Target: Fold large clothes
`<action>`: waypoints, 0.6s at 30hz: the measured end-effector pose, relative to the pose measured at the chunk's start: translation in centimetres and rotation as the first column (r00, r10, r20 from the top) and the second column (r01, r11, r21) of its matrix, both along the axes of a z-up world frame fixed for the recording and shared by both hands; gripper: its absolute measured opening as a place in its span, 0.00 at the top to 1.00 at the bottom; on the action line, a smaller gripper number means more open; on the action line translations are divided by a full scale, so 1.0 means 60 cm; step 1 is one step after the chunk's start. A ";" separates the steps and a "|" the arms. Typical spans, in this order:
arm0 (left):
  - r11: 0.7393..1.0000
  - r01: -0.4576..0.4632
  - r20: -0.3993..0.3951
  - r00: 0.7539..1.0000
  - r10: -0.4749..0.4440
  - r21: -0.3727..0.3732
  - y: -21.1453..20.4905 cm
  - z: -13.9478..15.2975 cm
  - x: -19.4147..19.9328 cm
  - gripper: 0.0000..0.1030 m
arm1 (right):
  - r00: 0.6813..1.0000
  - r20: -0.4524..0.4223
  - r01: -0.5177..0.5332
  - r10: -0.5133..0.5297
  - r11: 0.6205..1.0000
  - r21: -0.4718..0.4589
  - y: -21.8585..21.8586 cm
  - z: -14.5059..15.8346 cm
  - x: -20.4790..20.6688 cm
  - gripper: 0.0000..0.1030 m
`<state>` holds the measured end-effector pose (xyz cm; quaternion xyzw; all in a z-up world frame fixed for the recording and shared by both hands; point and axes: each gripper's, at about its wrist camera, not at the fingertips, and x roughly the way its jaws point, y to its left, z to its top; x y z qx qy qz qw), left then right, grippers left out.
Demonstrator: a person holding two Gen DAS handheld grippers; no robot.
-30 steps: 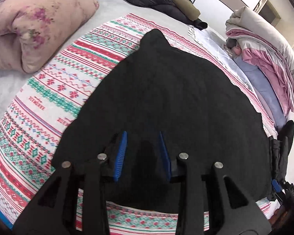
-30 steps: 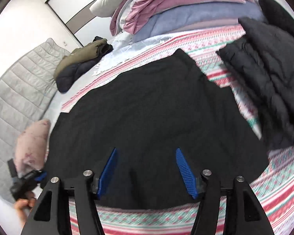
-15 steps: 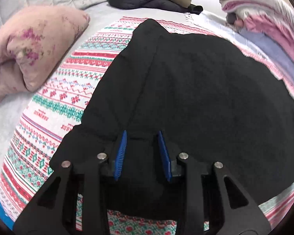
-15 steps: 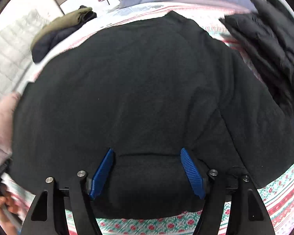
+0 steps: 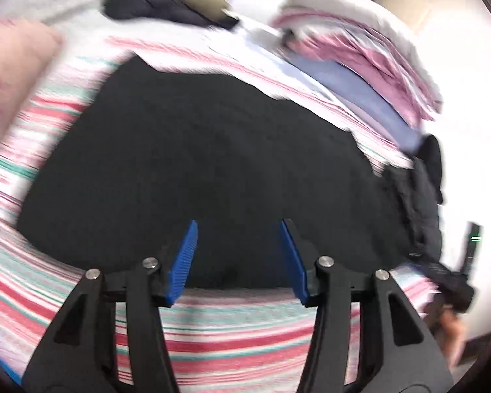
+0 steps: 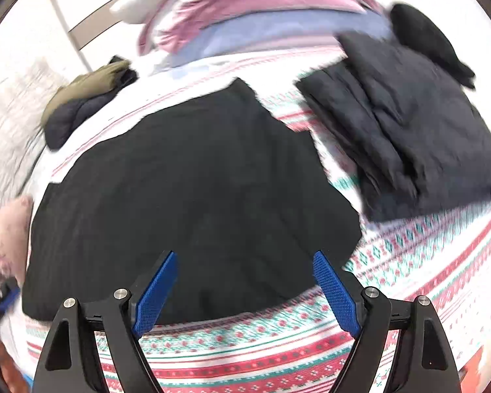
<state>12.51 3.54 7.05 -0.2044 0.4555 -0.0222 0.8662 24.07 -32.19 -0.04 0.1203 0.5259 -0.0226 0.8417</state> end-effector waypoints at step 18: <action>0.991 0.074 -0.081 0.995 -0.065 0.111 -0.103 -0.124 0.052 0.48 | 0.975 0.121 0.211 -0.186 0.946 -0.247 -0.006 0.015 -0.018 0.12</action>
